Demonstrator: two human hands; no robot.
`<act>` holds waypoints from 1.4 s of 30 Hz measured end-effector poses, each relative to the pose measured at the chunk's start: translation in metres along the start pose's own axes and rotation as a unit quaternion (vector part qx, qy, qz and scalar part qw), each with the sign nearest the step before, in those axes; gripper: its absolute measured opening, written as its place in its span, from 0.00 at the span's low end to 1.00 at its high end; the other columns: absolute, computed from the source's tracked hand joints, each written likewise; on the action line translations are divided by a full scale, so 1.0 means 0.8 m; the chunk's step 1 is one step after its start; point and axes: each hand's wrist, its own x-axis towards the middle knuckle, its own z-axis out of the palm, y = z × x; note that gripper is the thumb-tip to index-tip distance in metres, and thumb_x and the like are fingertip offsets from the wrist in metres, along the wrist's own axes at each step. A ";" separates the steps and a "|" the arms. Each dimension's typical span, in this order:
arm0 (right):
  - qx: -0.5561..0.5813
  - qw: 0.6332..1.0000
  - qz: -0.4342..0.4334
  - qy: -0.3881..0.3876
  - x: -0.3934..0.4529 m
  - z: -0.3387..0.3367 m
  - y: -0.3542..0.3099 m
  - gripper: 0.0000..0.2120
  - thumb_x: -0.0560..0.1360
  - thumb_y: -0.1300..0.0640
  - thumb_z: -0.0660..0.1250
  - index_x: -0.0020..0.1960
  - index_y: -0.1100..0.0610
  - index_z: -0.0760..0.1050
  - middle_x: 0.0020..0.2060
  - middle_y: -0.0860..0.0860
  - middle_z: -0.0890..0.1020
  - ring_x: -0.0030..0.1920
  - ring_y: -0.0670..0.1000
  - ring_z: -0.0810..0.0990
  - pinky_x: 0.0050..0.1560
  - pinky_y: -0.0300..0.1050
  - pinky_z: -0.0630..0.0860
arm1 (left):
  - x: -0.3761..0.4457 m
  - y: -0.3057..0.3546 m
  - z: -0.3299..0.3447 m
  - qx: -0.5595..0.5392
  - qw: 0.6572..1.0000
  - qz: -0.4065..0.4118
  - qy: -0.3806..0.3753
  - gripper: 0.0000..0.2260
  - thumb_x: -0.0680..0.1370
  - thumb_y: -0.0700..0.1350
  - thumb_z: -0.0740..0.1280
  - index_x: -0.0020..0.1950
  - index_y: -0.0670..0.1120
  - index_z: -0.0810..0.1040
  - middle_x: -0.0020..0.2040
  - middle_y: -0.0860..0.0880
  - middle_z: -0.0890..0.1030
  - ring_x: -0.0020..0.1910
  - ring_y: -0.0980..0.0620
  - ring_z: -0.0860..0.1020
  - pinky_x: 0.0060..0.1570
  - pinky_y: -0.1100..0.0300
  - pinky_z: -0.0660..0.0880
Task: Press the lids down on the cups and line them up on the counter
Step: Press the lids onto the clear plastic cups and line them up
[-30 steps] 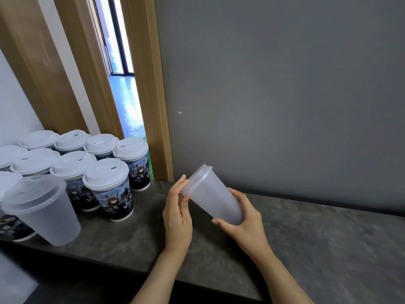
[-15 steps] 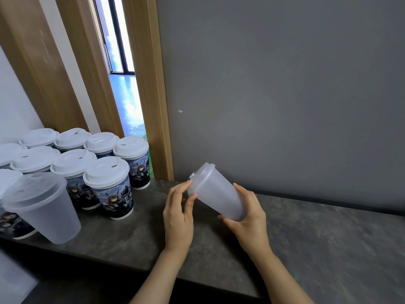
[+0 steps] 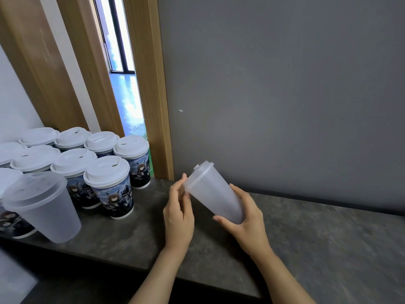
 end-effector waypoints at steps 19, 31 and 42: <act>-0.036 0.997 -0.052 0.046 -0.005 0.006 0.002 0.39 0.65 0.46 0.81 0.70 0.48 0.65 0.62 0.35 0.69 0.64 0.35 0.70 0.60 0.25 0.67 | -0.001 -0.015 0.006 0.006 0.999 -0.043 0.014 0.07 0.82 0.40 0.59 0.58 0.48 0.72 0.53 0.53 0.79 0.50 0.62 0.79 0.45 0.77 0.73; -0.056 0.994 -0.068 0.067 -0.005 0.007 0.000 0.36 0.64 0.51 0.82 0.66 0.48 0.67 0.59 0.45 0.71 0.63 0.35 0.68 0.58 0.24 0.67 | -0.002 -0.016 0.006 -0.023 0.999 -0.044 0.004 0.09 0.82 0.47 0.57 0.61 0.54 0.70 0.56 0.55 0.78 0.56 0.59 0.79 0.48 0.74 0.74; -0.113 0.986 -0.067 0.100 -0.003 0.009 0.012 0.40 0.64 0.70 0.78 0.68 0.48 0.65 0.64 0.42 0.71 0.63 0.46 0.69 0.63 0.49 0.71 | -0.004 -0.004 0.000 -0.022 0.999 0.007 -0.034 0.12 0.82 0.54 0.60 0.64 0.59 0.70 0.61 0.54 0.77 0.61 0.58 0.76 0.53 0.71 0.74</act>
